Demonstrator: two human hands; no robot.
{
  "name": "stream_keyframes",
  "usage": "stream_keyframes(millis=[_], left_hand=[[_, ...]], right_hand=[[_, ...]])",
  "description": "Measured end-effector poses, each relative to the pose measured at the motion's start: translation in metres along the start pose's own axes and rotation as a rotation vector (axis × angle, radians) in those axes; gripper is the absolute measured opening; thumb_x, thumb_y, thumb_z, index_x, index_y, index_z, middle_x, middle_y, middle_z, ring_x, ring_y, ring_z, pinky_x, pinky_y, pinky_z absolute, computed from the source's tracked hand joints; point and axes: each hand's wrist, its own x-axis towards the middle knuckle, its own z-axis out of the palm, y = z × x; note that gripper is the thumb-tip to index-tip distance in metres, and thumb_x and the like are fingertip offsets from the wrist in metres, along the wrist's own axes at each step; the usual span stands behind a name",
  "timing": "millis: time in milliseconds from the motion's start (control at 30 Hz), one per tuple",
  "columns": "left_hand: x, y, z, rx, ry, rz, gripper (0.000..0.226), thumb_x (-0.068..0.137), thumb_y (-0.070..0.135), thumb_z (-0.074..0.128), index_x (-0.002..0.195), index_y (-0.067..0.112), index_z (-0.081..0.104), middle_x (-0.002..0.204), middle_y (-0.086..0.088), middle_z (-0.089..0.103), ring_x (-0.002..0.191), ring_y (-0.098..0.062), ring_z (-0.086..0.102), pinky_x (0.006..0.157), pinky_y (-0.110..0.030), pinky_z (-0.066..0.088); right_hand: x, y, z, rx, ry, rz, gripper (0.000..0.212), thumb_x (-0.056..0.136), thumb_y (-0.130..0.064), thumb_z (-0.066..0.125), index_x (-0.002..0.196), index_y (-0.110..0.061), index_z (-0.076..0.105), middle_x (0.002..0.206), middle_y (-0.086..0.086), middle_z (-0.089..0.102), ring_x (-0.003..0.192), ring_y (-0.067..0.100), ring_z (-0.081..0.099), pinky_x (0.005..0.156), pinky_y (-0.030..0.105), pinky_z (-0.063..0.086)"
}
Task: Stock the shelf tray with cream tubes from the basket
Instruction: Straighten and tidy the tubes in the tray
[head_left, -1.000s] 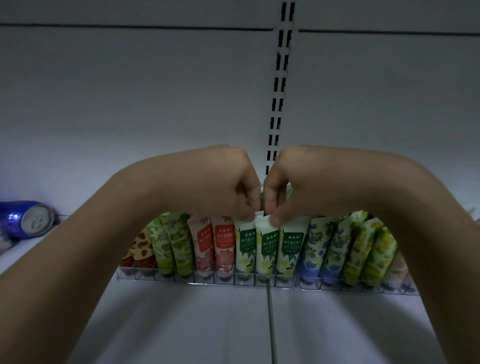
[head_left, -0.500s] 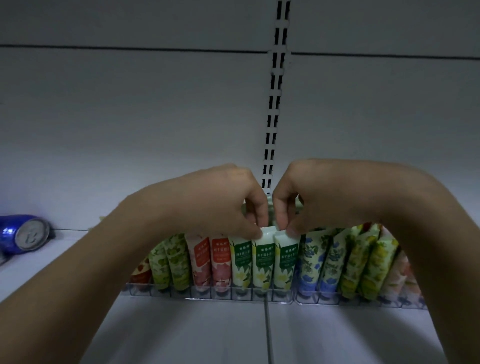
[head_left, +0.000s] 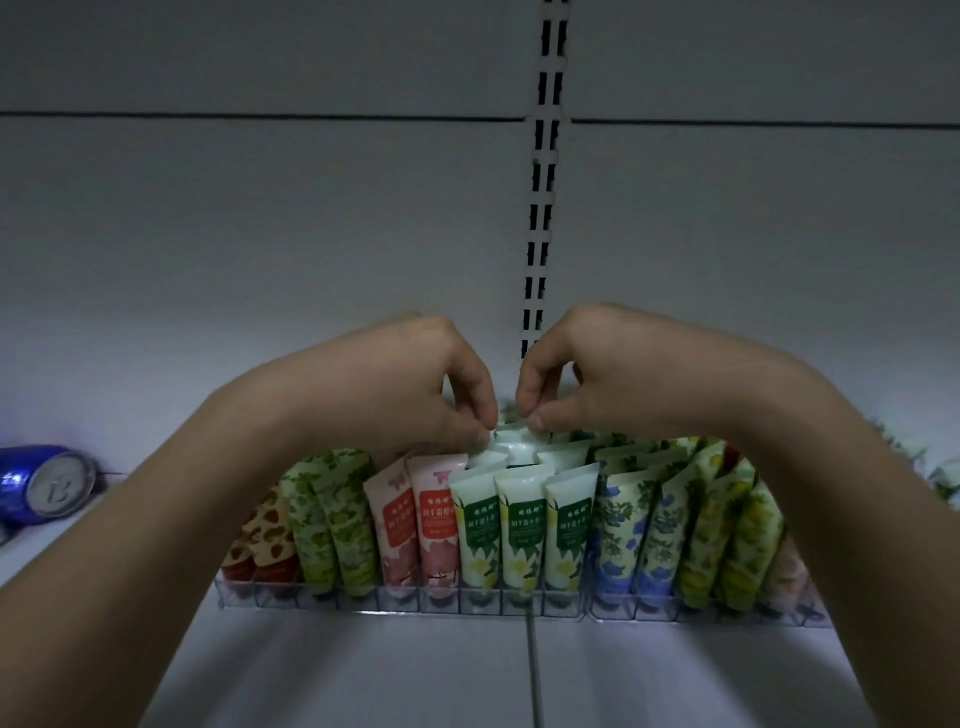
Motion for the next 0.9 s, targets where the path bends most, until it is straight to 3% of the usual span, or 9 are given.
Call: stream_keyframes(millis=[167, 300, 467, 633, 800, 900], left_hand=[[0.004, 0.002, 0.008, 0.017, 0.005, 0.0, 0.002, 0.078, 0.036, 0.072, 0.077, 0.035, 0.073, 0.066, 0.028, 0.065, 0.056, 0.004, 0.06, 0.052, -0.022, 0.048], [0.003, 0.003, 0.008, 0.076, 0.029, 0.004, 0.005, 0.079, 0.033, 0.072, 0.074, 0.033, 0.073, 0.064, 0.03, 0.063, 0.06, 0.007, 0.059, 0.052, -0.016, 0.044], [0.004, 0.003, 0.01, 0.135, 0.07, 0.008, 0.008, 0.081, 0.033, 0.068, 0.073, 0.034, 0.07, 0.066, 0.034, 0.06, 0.062, 0.011, 0.057, 0.048, -0.007, 0.034], [0.007, 0.003, 0.013, 0.046, 0.064, 0.028, 0.006, 0.08, 0.027, 0.071, 0.075, 0.029, 0.072, 0.061, 0.023, 0.063, 0.058, 0.009, 0.058, 0.05, -0.007, 0.041], [0.007, 0.002, 0.011, -0.057, 0.036, 0.011, 0.005, 0.082, 0.031, 0.069, 0.078, 0.03, 0.071, 0.066, 0.021, 0.068, 0.061, 0.004, 0.063, 0.053, -0.012, 0.047], [0.007, 0.005, 0.012, -0.089, 0.054, 0.026, 0.008, 0.083, 0.037, 0.068, 0.079, 0.031, 0.071, 0.068, 0.024, 0.068, 0.062, 0.006, 0.063, 0.054, -0.007, 0.044]], right_hand=[[0.007, -0.004, 0.014, -0.042, 0.002, -0.009, 0.002, 0.083, -0.03, 0.072, 0.082, -0.028, 0.072, 0.08, -0.014, 0.069, 0.07, -0.004, 0.06, 0.054, 0.011, 0.042], [0.008, -0.005, 0.018, -0.047, -0.01, 0.004, 0.004, 0.083, -0.024, 0.071, 0.08, -0.026, 0.072, 0.077, -0.013, 0.068, 0.068, 0.0, 0.061, 0.058, 0.016, 0.046], [0.005, -0.005, 0.013, 0.01, -0.048, -0.026, 0.006, 0.082, -0.022, 0.073, 0.08, -0.027, 0.074, 0.075, -0.015, 0.069, 0.065, -0.008, 0.06, 0.054, 0.007, 0.045], [0.006, -0.006, 0.016, 0.028, -0.04, -0.051, 0.006, 0.08, -0.021, 0.075, 0.077, -0.026, 0.074, 0.074, -0.012, 0.07, 0.051, -0.011, 0.053, 0.045, 0.005, 0.036], [0.003, 0.003, 0.003, 0.011, -0.018, -0.015, 0.007, 0.084, -0.028, 0.073, 0.08, -0.033, 0.072, 0.081, -0.017, 0.07, 0.058, -0.014, 0.055, 0.048, 0.006, 0.038], [-0.003, 0.008, -0.005, -0.037, -0.096, 0.044, 0.009, 0.083, -0.029, 0.074, 0.084, -0.038, 0.071, 0.083, -0.023, 0.069, 0.062, -0.018, 0.055, 0.05, 0.008, 0.039]])
